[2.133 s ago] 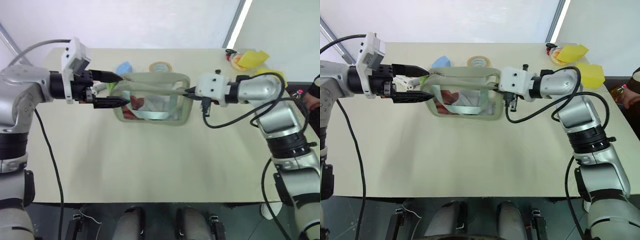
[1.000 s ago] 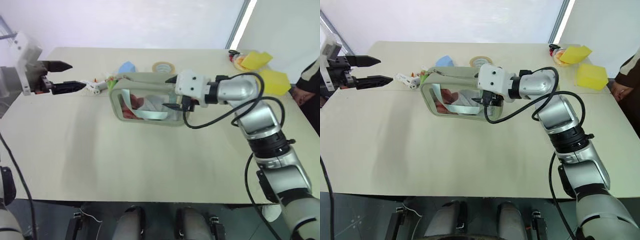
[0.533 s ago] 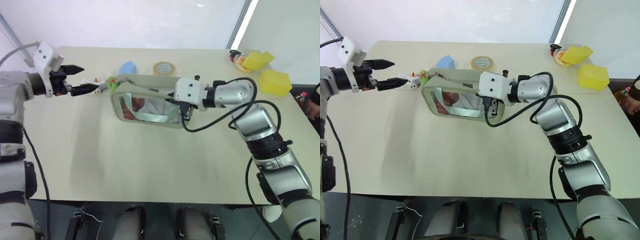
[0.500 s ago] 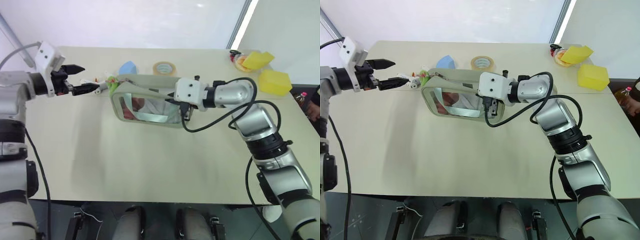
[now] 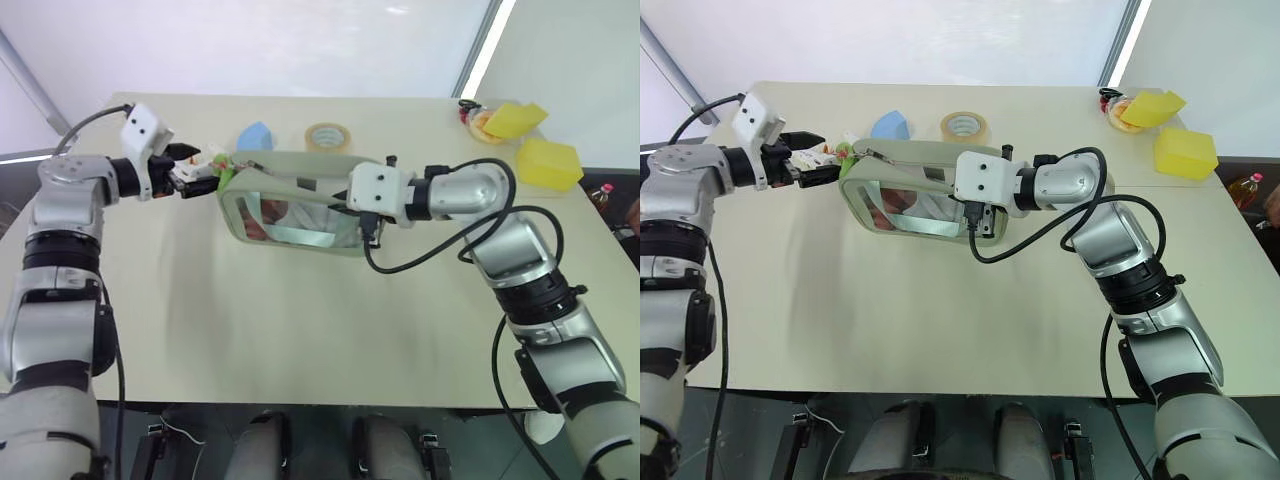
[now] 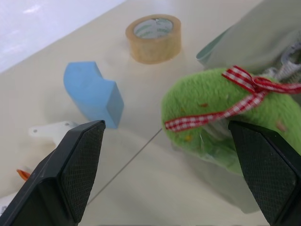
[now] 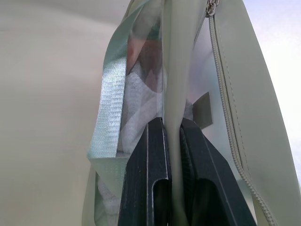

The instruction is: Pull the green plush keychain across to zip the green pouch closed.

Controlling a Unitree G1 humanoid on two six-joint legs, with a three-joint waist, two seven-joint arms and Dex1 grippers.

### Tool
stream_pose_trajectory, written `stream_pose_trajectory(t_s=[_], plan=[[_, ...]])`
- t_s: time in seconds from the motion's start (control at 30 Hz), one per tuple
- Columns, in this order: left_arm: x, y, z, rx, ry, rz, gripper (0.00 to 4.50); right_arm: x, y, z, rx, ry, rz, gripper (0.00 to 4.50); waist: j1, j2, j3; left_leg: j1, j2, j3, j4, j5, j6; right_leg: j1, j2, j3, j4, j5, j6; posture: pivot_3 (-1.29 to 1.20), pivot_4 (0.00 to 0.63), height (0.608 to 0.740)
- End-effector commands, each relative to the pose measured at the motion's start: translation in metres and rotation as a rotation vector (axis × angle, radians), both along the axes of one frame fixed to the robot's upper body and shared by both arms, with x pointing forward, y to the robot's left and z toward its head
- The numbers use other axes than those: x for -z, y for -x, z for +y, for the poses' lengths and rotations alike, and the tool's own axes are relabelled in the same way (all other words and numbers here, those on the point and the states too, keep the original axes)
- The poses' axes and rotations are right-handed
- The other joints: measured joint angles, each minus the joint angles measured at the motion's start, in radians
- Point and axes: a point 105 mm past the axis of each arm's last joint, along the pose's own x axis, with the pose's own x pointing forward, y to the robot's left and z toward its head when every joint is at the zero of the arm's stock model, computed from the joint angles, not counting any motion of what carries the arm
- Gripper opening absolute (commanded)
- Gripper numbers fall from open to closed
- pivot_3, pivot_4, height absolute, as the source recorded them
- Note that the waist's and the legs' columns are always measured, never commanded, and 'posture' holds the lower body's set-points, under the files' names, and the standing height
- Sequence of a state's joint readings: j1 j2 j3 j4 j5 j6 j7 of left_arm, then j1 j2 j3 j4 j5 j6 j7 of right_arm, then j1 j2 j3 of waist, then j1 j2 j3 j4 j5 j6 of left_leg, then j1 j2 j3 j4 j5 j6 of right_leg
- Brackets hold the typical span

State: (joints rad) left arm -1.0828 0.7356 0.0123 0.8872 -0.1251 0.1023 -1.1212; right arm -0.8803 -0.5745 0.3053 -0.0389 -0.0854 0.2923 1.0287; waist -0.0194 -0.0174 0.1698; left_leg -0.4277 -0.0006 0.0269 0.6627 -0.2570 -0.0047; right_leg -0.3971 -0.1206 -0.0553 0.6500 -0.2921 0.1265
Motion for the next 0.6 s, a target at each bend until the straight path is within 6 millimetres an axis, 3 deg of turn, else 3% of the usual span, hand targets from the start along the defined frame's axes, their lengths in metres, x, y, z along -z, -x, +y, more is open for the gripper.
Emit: stream_pose_trajectory(t_s=[0.03, 0.1, 0.2, 0.33, 0.43, 0.6], plan=[[-0.015, -0.002, -0.006, 0.019, -0.010, -0.057, 4.50, -0.009, 0.007, 0.005, -0.033, -0.006, -0.040, 0.09, 0.000, 0.000, 0.000, 0.000, 0.000, 0.000, 0.000, 0.000, 0.000, 0.000, 0.000, 0.000, 0.000, 0.000, 0.000, 0.00, 0.150, 0.740], [-0.016, -0.004, -0.008, 0.018, 0.002, -0.066, 4.50, -0.009, 0.007, 0.005, -0.033, -0.007, -0.041, 0.09, 0.001, 0.000, 0.000, 0.000, 0.000, 0.000, 0.000, 0.000, 0.000, 0.000, 0.000, 0.000, 0.000, 0.000, 0.000, 0.00, 0.150, 0.740], [-0.018, -0.003, -0.014, 0.045, 0.015, -0.064, 3.67, -0.010, 0.007, 0.005, -0.030, -0.012, -0.043, 0.00, 0.000, 0.000, 0.000, 0.000, 0.000, 0.000, 0.000, 0.000, 0.000, 0.000, 0.000, 0.000, 0.000, 0.000, 0.000, 0.00, 0.150, 0.740], [-0.018, -0.001, -0.015, 0.060, 0.016, -0.060, 1.46, -0.011, 0.006, 0.005, -0.027, -0.016, -0.044, 0.00, -0.001, 0.000, 0.000, 0.000, 0.000, 0.000, 0.000, 0.000, 0.000, 0.000, 0.000, 0.000, 0.000, 0.000, 0.000, 0.00, 0.150, 0.740], [-0.023, 0.003, -0.011, 0.070, 0.013, -0.062, 0.05, -0.011, 0.004, 0.004, -0.017, -0.017, -0.050, 0.00, 0.000, 0.000, 0.000, 0.000, 0.000, 0.000, 0.000, 0.000, 0.000, 0.000, 0.000, 0.000, 0.000, 0.000, 0.000, 0.00, 0.150, 0.740], [-0.055, 0.010, -0.007, 0.087, 0.099, -0.089, 0.05, -0.011, -0.001, 0.000, 0.005, -0.017, -0.053, 0.00, -0.001, 0.000, 0.000, 0.000, 0.000, 0.000, 0.000, 0.000, 0.000, 0.000, 0.000, 0.000, 0.000, 0.000, 0.000, 0.00, 0.150, 0.740]])
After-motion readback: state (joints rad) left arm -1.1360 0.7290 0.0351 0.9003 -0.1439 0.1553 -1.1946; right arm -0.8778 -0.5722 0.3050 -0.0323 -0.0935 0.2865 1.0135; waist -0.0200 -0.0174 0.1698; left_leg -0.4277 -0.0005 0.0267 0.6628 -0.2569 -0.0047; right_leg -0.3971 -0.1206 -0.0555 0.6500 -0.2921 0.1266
